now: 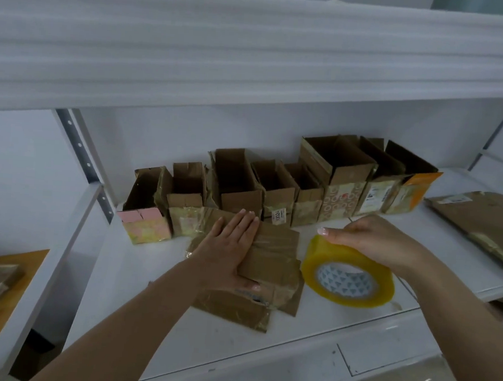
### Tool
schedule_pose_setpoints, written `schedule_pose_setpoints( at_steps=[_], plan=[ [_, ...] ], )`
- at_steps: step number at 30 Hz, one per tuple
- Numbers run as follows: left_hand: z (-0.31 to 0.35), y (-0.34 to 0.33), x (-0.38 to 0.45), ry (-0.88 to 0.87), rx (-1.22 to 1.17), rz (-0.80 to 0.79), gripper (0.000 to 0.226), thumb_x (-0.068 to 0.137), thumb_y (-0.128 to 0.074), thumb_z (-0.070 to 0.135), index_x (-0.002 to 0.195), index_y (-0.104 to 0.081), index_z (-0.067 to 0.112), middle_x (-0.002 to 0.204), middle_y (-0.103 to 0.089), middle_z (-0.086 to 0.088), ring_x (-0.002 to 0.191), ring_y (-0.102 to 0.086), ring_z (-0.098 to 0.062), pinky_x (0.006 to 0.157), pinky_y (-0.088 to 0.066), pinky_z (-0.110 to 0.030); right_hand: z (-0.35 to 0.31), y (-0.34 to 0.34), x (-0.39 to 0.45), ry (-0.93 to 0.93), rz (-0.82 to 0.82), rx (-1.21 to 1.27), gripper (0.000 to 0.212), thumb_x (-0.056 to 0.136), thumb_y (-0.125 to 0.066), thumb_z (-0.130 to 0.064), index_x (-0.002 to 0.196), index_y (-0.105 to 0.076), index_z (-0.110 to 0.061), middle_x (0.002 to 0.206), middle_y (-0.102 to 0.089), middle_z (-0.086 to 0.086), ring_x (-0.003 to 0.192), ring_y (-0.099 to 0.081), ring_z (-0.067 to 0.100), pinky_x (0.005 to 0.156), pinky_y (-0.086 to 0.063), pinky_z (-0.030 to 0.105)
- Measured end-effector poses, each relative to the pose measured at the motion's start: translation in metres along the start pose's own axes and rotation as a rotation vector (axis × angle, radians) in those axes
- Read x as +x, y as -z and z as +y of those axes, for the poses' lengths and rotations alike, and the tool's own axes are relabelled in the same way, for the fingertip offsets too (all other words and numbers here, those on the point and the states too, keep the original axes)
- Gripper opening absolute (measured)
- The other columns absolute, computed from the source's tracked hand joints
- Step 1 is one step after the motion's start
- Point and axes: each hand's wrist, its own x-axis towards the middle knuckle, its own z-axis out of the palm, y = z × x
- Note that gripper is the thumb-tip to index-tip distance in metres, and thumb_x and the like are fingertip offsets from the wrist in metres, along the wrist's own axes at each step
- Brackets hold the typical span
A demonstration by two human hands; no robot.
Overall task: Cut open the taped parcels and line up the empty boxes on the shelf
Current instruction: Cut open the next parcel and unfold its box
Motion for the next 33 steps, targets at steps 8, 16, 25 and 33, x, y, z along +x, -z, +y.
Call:
schedule_pose_setpoints(
  at_steps=[8, 16, 25, 33],
  plan=[
    [-0.005, -0.007, 0.019, -0.022, -0.017, -0.02, 0.136, 0.05, -0.012, 0.097, 0.15, 0.026, 0.012, 0.159, 0.028, -0.003, 0.14, 0.032, -0.015, 0.115, 0.015, -0.043, 0.033, -0.01, 0.026, -0.106, -0.053, 0.129, 0.061, 0.063, -0.076, -0.061, 0.08, -0.075, -0.002, 0.073, -0.075, 0.009, 0.069, -0.073, 0.025, 0.075, -0.059, 0.037],
    [-0.007, -0.01, 0.028, -0.019, -0.034, -0.039, 0.133, 0.055, -0.02, 0.094, 0.151, 0.024, 0.012, 0.159, 0.028, -0.004, 0.146, 0.026, -0.02, 0.119, 0.01, -0.049, 0.061, -0.035, 0.056, -0.2, -0.11, 0.108, 0.05, 0.073, -0.077, -0.055, 0.083, -0.077, -0.006, 0.077, -0.076, 0.009, 0.073, -0.073, 0.025, 0.078, -0.059, 0.036],
    [-0.007, -0.01, 0.032, -0.018, -0.044, -0.074, 0.126, 0.062, -0.031, 0.092, 0.148, 0.03, 0.023, 0.15, 0.04, -0.001, 0.144, 0.03, -0.019, 0.118, 0.012, -0.048, 0.064, -0.07, 0.076, -0.204, -0.117, -0.157, 0.044, 0.066, -0.069, -0.06, 0.057, -0.06, -0.018, 0.062, -0.059, 0.001, 0.07, -0.064, 0.023, 0.068, -0.046, 0.034],
    [0.035, 0.006, 0.026, -0.048, 0.005, -0.069, 0.122, 0.067, -0.025, 0.091, 0.148, 0.028, 0.016, 0.151, 0.038, -0.006, 0.141, 0.035, -0.024, 0.116, 0.016, -0.05, 0.06, -0.075, 0.065, -0.21, -0.06, -0.239, 0.049, 0.069, -0.063, -0.066, 0.071, -0.065, -0.017, 0.073, -0.065, 0.002, 0.074, -0.065, 0.022, 0.075, -0.052, 0.035]
  ],
)
